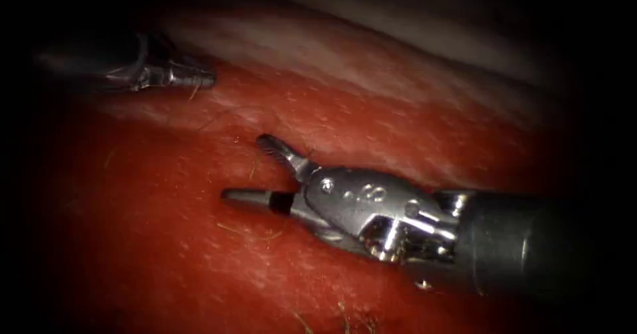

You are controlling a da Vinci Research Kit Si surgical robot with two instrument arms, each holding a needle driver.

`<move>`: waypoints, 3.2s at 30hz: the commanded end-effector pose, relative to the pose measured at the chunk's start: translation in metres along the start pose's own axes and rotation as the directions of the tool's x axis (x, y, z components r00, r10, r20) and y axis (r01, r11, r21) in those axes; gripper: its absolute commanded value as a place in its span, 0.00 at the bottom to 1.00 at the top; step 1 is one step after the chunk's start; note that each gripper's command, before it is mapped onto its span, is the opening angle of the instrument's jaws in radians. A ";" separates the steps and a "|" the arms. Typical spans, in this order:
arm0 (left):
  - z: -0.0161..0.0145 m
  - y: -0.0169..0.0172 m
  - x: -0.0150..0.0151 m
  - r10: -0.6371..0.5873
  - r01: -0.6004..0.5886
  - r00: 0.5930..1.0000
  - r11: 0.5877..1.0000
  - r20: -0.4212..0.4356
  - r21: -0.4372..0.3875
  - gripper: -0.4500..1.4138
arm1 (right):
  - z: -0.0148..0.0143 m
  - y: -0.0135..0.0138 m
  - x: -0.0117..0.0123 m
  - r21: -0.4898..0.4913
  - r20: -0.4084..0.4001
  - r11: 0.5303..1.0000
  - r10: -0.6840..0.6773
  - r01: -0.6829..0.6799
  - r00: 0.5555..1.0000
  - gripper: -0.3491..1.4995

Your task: Wound Closure

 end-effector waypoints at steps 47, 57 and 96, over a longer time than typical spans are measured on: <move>0.0076 0.0019 -0.0082 0.022 -0.023 1.000 0.995 0.018 0.099 0.05 | 0.0054 0.0080 -0.0011 0.201 -0.496 0.971 0.216 -0.131 0.841 0.00; 0.0138 -0.0013 -0.0096 -0.014 0.013 1.000 0.999 0.009 0.053 0.05 | 0.0056 0.0089 -0.0002 0.488 -0.317 0.872 0.221 -0.042 0.922 0.00; 0.0149 -0.0007 -0.0090 0.000 0.000 1.000 1.000 0.008 0.018 0.05 | 0.0072 0.0028 -0.0040 0.806 0.056 0.578 -0.285 0.126 0.957 0.10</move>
